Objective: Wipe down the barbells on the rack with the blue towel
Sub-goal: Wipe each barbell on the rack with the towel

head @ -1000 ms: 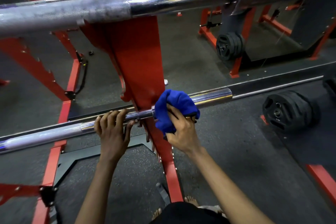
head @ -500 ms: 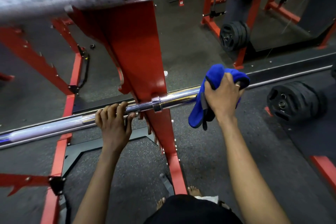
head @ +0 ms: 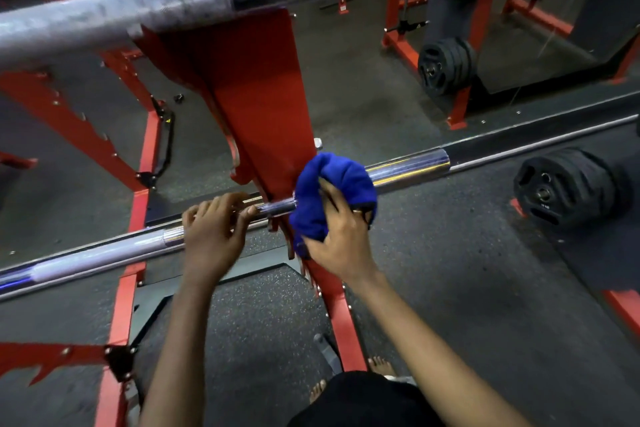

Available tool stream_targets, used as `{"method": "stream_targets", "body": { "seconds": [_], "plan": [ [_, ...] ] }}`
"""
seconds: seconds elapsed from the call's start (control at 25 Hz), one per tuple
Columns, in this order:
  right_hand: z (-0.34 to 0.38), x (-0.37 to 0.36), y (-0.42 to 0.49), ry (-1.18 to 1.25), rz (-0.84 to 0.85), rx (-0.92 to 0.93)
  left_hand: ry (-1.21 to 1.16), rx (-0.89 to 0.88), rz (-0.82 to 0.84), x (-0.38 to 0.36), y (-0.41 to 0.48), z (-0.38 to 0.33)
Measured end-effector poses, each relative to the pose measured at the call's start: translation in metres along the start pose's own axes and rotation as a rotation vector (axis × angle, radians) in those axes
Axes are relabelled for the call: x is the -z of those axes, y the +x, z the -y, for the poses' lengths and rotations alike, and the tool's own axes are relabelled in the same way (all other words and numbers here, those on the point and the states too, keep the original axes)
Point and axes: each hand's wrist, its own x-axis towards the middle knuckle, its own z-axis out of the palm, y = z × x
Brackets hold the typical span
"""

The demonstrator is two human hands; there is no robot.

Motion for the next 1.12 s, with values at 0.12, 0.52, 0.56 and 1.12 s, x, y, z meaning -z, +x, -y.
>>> {"method": "stream_targets", "body": {
  "seconds": [0.12,0.52,0.56,1.12],
  "plan": [
    [-0.027,0.011,-0.003,-0.072,-0.011,0.123,-0.016,0.065,-0.237,-0.033,-0.031,-0.016],
    [-0.056,0.046,0.053,-0.198,-0.305,-0.346,-0.022,0.043,-0.268,-0.044,-0.032,-0.009],
    [-0.039,0.032,0.048,-0.201,-0.248,-0.302,-0.036,0.05,-0.271,-0.045,-0.031,-0.009],
    [-0.098,0.059,0.02,-0.093,-0.179,0.004,0.161,0.14,-0.299,-0.011,0.004,-0.027]
  ]
}}
